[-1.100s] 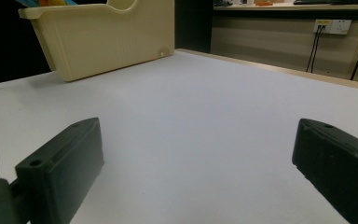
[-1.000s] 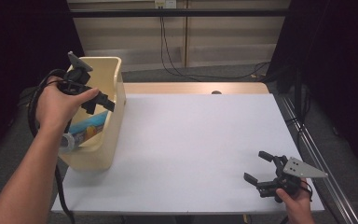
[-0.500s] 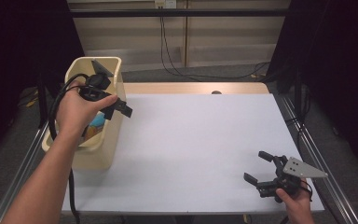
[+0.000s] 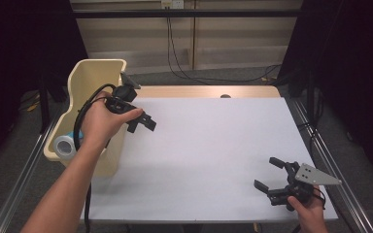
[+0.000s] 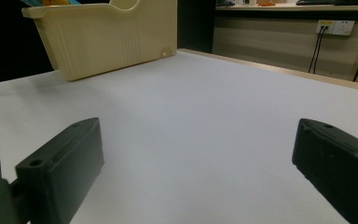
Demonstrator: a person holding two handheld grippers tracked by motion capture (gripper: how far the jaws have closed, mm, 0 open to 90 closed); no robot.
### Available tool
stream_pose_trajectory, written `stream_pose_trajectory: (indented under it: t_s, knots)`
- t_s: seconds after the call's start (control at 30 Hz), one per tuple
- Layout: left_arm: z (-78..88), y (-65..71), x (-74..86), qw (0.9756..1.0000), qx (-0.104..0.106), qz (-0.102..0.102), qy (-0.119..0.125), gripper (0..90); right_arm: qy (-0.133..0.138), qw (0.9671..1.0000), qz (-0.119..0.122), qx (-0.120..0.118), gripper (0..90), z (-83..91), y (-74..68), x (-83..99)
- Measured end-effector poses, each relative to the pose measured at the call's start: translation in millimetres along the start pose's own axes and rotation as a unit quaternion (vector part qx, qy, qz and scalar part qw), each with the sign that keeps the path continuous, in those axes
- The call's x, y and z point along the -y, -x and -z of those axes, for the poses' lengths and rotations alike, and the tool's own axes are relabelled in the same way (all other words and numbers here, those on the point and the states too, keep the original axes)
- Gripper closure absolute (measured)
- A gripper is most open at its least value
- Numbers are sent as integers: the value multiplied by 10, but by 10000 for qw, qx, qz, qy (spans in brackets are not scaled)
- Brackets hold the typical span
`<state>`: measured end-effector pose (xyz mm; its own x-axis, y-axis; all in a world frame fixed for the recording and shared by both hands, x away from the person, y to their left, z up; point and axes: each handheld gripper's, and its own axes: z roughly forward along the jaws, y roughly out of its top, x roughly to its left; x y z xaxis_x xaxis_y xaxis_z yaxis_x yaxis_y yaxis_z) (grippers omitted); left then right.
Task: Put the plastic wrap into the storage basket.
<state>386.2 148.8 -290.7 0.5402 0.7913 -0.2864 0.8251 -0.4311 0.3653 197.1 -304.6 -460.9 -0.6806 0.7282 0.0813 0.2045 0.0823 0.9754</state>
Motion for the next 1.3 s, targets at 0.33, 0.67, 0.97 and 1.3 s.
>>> stream_pose_trajectory:
  t_s: [0.33,0.67,0.97,1.3]
  knots:
    - [-229,112,11,9997,90,-183,-93,156,-16,10000,22,-7,16,-1,1,2]
    - [-486,164,87,9989,220,-362,-195,151,-18,10000,6,-20,16,-5,-3,2]
    - [-674,206,163,9980,339,-486,-222,145,-32,10000,24,-33,16,-6,-3,2]
    - [-911,218,320,9970,357,-632,-253,143,-41,10000,24,-41,16,-8,-5,2]
